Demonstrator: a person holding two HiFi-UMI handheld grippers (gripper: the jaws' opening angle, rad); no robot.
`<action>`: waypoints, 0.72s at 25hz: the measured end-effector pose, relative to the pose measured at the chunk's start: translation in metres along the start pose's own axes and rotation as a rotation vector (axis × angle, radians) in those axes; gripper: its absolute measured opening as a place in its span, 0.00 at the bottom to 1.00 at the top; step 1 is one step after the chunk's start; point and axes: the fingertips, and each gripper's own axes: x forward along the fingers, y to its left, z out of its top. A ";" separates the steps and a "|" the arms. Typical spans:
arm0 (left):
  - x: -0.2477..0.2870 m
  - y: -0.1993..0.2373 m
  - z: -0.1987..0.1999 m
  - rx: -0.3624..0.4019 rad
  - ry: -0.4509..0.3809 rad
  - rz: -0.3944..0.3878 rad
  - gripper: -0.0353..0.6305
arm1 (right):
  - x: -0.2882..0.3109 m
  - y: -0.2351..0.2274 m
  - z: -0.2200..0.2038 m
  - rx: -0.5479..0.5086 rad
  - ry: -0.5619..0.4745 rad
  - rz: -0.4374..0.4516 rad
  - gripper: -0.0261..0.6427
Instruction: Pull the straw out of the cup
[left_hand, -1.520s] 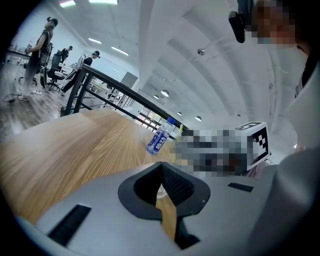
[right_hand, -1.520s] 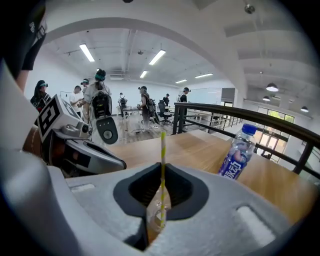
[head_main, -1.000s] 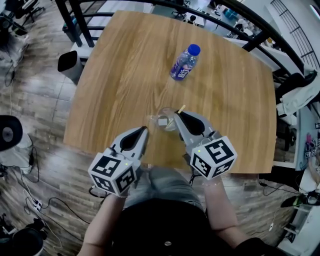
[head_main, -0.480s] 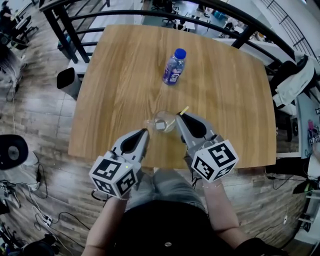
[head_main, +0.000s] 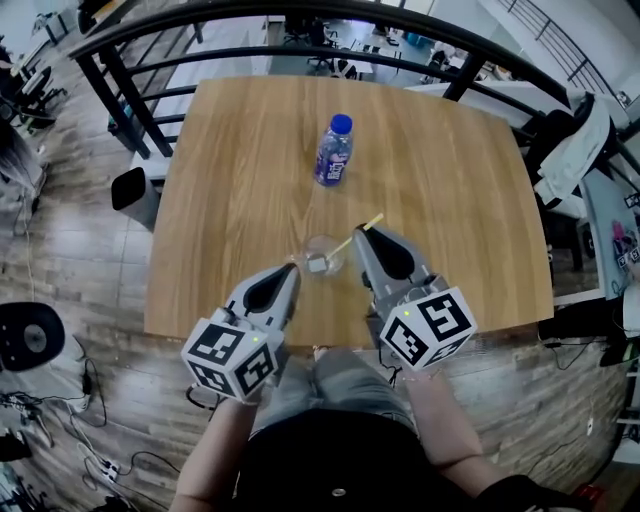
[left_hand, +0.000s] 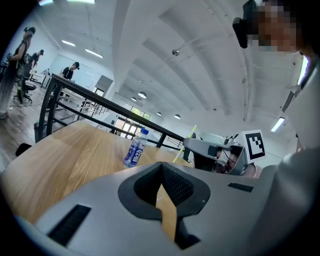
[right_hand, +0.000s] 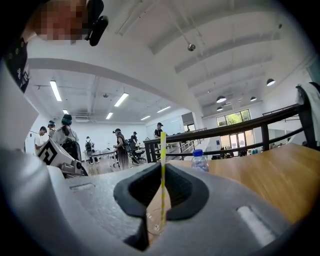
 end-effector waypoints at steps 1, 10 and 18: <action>0.000 -0.001 0.001 0.002 -0.001 -0.006 0.07 | -0.002 0.000 0.001 0.000 -0.005 -0.005 0.07; 0.001 -0.007 0.021 0.031 -0.039 -0.041 0.07 | -0.017 0.001 0.028 0.030 -0.105 -0.017 0.07; 0.002 -0.018 0.043 0.054 -0.081 -0.069 0.07 | -0.029 0.006 0.053 0.069 -0.196 0.009 0.07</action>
